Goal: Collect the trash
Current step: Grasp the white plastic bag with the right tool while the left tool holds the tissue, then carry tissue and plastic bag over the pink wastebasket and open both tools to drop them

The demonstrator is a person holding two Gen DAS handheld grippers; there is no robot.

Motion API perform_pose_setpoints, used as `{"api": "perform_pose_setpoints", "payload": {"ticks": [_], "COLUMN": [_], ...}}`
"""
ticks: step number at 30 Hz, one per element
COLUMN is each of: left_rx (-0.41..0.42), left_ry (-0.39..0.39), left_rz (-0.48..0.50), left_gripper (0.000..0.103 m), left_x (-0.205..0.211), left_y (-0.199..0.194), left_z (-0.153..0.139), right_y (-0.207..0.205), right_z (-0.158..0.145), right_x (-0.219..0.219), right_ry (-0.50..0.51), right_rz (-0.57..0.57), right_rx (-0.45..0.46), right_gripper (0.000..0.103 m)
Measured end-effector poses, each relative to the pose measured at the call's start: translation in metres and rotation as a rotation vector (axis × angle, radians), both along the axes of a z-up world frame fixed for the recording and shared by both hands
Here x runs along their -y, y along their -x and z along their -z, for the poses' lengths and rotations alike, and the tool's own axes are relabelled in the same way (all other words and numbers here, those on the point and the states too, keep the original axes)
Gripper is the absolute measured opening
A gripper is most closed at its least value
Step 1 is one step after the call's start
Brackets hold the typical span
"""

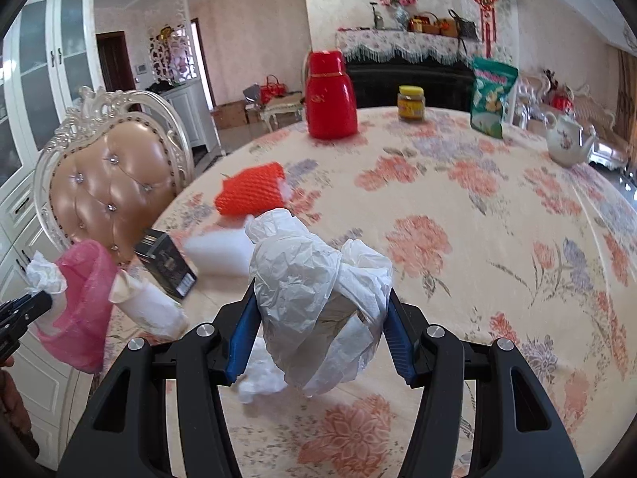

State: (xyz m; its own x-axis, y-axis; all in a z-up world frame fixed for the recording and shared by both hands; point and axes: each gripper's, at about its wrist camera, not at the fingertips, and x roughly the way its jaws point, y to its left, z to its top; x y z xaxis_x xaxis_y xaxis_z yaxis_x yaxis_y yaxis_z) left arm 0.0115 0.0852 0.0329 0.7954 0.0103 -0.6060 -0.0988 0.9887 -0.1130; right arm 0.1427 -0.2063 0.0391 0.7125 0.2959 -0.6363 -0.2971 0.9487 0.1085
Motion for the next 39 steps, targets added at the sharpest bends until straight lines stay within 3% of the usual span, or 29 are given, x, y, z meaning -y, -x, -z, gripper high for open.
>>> {"api": "perform_pose_setpoints", "payload": {"ticks": [13,39], "left_rx": [0.042,0.063], "left_ry": [-0.009,-0.030], "left_rz": [-0.088,-0.228], "left_gripper": [0.027,0.027], "left_x": [-0.048,-0.156], "left_y": [0.017,0.051], "left_z": [-0.014,-0.021], "right_y": [0.018,0.048], "right_z": [-0.028,-0.041], "right_x": [-0.042,-0.215], "right_ry": [-0.003,0.000], "right_rz": [-0.079,-0.346], "right_rx": [0.055,0.062], "right_gripper": [0.055,0.055]}}
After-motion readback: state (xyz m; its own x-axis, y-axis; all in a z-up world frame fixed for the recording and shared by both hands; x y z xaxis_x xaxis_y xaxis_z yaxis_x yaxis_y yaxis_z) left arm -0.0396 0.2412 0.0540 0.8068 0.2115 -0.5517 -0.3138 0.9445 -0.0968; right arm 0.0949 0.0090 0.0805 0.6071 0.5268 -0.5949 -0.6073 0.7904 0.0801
